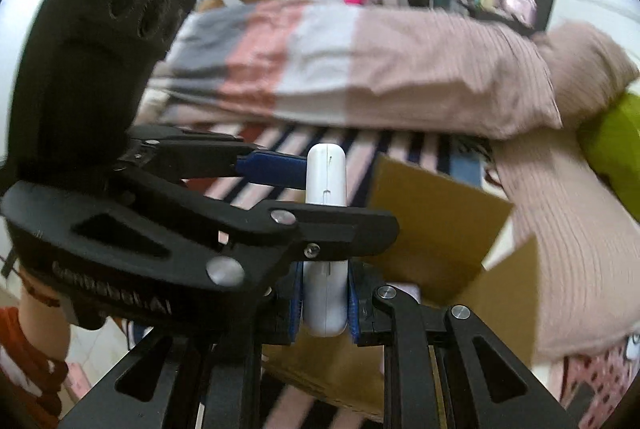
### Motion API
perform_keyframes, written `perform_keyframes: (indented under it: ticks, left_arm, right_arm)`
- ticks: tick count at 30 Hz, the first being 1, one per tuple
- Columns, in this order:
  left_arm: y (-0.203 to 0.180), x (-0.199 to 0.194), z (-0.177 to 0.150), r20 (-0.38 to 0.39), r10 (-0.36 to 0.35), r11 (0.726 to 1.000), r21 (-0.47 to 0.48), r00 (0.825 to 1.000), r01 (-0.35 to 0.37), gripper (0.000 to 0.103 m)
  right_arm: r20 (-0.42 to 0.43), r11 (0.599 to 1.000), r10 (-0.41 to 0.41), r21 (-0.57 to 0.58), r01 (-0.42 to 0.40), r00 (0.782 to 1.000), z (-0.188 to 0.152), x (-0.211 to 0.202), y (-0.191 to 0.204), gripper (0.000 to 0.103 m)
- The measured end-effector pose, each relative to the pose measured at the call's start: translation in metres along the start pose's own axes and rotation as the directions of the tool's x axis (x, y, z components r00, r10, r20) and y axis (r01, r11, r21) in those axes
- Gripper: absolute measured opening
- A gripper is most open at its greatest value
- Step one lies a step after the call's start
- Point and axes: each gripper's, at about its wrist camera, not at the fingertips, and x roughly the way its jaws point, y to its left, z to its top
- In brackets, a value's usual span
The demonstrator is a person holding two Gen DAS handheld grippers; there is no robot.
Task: Organize rigid objects
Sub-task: 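Carry the white tube into the cardboard box and open the right tool, then lower the right tool onto the clear tape roll and close on it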
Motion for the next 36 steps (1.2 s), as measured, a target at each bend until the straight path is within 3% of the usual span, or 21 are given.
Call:
perform_keyframes:
  ticks: [2,5,7,12,15,16,20,24,28,31,34,36]
  left_arm:
    - [-0.004,0.010,0.000,-0.028,0.021,1.000,0.016,0.999,-0.021,0.052]
    - [-0.004,0.011,-0.001,-0.035,0.071,0.997,0.026,0.997,-0.070,0.078]
    - [-0.002,0.002,-0.002,-0.012,0.092,0.995,0.024,0.996,-0.092,0.082]
    - [0.009,-0.036,-0.011,0.050,0.165,0.986,0.017,0.985,-0.166,0.083]
    - [0.020,-0.068,-0.021,0.093,0.230,0.973,-0.004,0.969,-0.231,0.083]
    - [0.024,-0.077,-0.024,0.105,0.247,0.969,-0.013,0.963,-0.247,0.083]
    - [0.043,-0.120,-0.046,0.150,0.325,0.946,-0.044,0.934,-0.322,0.083]
    - [0.066,-0.157,-0.075,0.179,0.395,0.919,-0.094,0.901,-0.384,0.083]
    - [0.091,-0.179,-0.108,0.182,0.472,0.880,-0.156,0.863,-0.449,0.084]
    - [0.110,-0.186,-0.136,0.172,0.511,0.855,-0.204,0.842,-0.477,0.084]
    - [0.126,-0.188,-0.166,0.161,0.511,0.850,-0.243,0.844,-0.468,0.084]
    - [0.132,-0.184,-0.182,0.151,0.508,0.849,-0.253,0.848,-0.464,0.084]
  right_arm:
    - [-0.045,1.000,-0.006,0.023,0.008,0.999,-0.003,0.007,-0.010,0.013]
    - [-0.109,0.999,-0.012,0.049,0.018,0.994,-0.009,0.016,-0.019,0.016]
    - [-0.138,0.998,-0.013,0.065,0.022,0.990,-0.012,0.021,-0.021,0.048]
    - [-0.100,0.998,-0.065,0.007,0.066,0.993,-0.014,0.011,-0.007,0.059]
    - [-0.049,0.999,-0.048,-0.026,0.047,0.998,-0.009,0.004,0.011,0.089]
    - [-0.025,0.999,-0.034,-0.041,0.033,0.999,-0.008,0.001,0.018,0.091]
    - [0.016,0.991,-0.003,-0.132,0.006,1.000,0.001,-0.001,0.062,0.093]
    - [0.058,0.973,-0.015,-0.230,0.028,0.998,0.005,0.003,0.111,0.093]
    - [0.033,0.947,0.158,-0.289,-0.142,0.987,0.002,0.014,0.151,0.092]
    - [-0.025,0.920,0.212,-0.332,-0.208,0.977,-0.011,0.034,0.177,0.092]
    - [-0.122,0.909,0.237,-0.321,-0.264,0.964,-0.030,0.066,0.186,0.083]
    - [-0.188,0.915,0.201,-0.315,-0.253,0.961,-0.044,0.092,0.184,0.078]
